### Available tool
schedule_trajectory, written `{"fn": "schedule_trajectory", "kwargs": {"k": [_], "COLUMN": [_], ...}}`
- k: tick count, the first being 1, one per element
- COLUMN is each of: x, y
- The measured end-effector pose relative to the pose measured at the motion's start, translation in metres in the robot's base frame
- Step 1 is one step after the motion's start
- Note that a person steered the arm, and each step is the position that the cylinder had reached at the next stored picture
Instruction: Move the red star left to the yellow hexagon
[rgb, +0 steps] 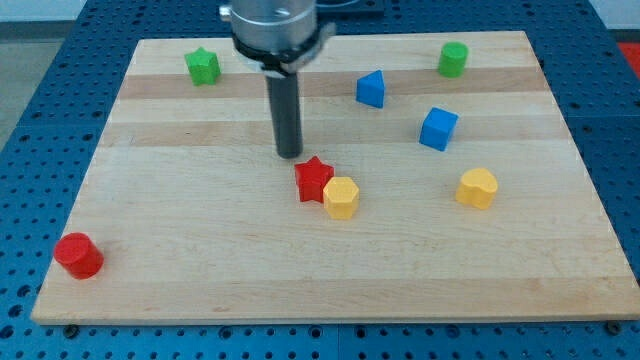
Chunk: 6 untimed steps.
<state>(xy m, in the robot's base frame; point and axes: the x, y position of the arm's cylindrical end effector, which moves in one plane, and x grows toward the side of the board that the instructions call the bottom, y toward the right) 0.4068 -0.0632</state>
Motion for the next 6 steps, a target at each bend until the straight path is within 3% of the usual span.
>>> {"fn": "schedule_trajectory", "kwargs": {"k": [1,2,4,6], "x": [-0.002,0.032,0.044,0.033], "y": [0.04,0.083,-0.058,-0.075]}}
